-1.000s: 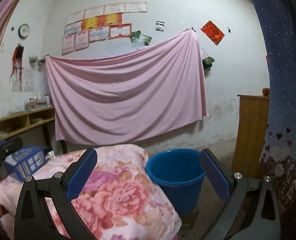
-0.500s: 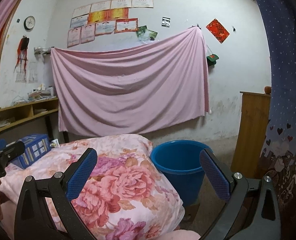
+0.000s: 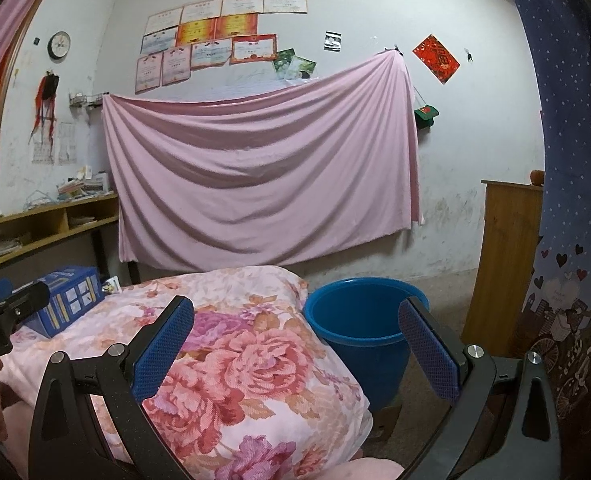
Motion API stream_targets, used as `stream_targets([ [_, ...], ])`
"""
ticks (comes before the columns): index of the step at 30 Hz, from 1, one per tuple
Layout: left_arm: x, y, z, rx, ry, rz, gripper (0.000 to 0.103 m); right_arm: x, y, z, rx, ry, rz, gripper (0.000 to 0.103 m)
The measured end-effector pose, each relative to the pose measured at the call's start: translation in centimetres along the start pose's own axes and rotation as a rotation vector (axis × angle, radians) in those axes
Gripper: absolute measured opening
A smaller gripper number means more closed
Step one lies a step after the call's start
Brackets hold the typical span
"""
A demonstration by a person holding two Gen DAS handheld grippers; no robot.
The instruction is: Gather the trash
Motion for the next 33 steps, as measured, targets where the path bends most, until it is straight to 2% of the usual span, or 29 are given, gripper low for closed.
stream_targets([
  [33,-0.17,0.37,0.51,-0.011,0.001,-0.014,0.101,-0.20,-0.14,0.06,0.000,-0.002,0.002,0.103],
])
Point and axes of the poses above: each gripper's, at about its wrist camera, not at the fingertips, and z roughly the way its jaws point, x to its right, y to its underside, the point moved 8 cm from there along z, roughly the way its jaws point, and after that the axes turned 4 degrees about z, right-handed, at the moved point
